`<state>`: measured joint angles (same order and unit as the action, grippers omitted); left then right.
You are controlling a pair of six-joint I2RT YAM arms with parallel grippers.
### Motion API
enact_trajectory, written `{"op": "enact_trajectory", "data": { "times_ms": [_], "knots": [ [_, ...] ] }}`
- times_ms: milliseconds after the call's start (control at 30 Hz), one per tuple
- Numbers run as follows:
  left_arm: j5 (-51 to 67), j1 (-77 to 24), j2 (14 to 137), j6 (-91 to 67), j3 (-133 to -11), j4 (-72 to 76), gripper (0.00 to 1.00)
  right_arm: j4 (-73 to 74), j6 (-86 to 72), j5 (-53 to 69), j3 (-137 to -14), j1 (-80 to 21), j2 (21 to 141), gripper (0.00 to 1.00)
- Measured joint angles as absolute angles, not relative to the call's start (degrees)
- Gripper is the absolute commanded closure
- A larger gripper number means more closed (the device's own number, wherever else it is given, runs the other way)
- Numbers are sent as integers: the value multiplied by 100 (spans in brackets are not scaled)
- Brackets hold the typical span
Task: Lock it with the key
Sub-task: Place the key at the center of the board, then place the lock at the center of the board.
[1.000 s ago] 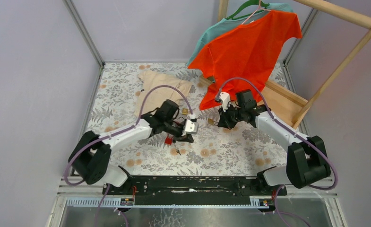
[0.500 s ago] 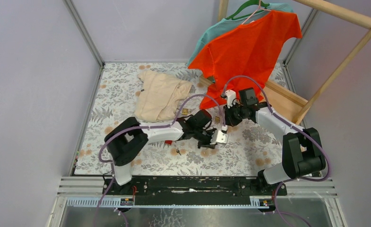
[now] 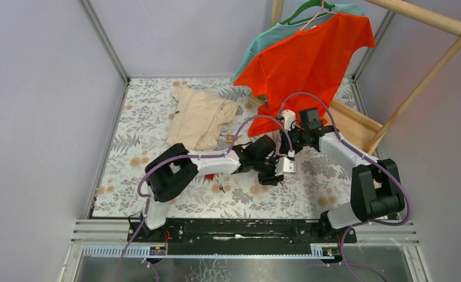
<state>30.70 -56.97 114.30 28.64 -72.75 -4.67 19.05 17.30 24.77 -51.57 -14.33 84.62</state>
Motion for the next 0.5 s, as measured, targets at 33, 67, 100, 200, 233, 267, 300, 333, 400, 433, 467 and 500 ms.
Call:
{"op": "enact_trajectory", "data": {
  "times_ms": [33, 67, 100, 200, 233, 267, 300, 333, 400, 433, 467, 500],
  "knots": [
    [3057, -5697, 11308, 2886, -7161, -473, 41, 1909, 1750, 2510, -5157, -1424, 8462, 100],
    [3052, -5695, 11168, 2926, -7048, -478, 38, 1925, 1769, 2539, -5157, -1422, 8462, 100],
    [3041, -5693, 10986, 2965, -6908, -484, 36, 1962, 1804, 2611, -5157, -1420, 8464, 100],
    [3017, -5636, 10436, 3129, -6536, -517, 32, 2158, 1903, 2821, -5216, -1420, 8558, 98],
    [3006, -5616, 10228, 3188, -6403, -519, 31, 2226, 1938, 2897, -5266, -1420, 8648, 96],
    [2987, -5577, 10020, 3232, -6274, -530, 30, 2263, 1966, 2969, -5308, -1420, 8735, 95],
    [2952, -5520, 9821, 3262, -6147, -541, 28, 2320, 1992, 3022, -5354, -1420, 8838, 95],
    [2910, -5424, 9616, 3280, -6018, -552, 27, 2370, 2021, 3096, -5391, -1417, 8956, 94],
    [2808, -5199, 9325, 3286, -5857, -593, 25, 2473, 2062, 3168, -5450, -1417, 9161, 93],
    [2764, -5052, 9201, 3267, -5791, -611, 24, 2517, 2078, 3221, -5468, -1417, 9273, 93],
    [2714, -4897, 9085, 3238, -5732, -626, 24, 2550, 2080, 3249, -5481, -1417, 9349, 92],
    [2681, -4713, 8954, 3177, -5658, -628, 23, 2600, 2080, 3267, -5507, -1415, 9432, 90]
  ]
}}
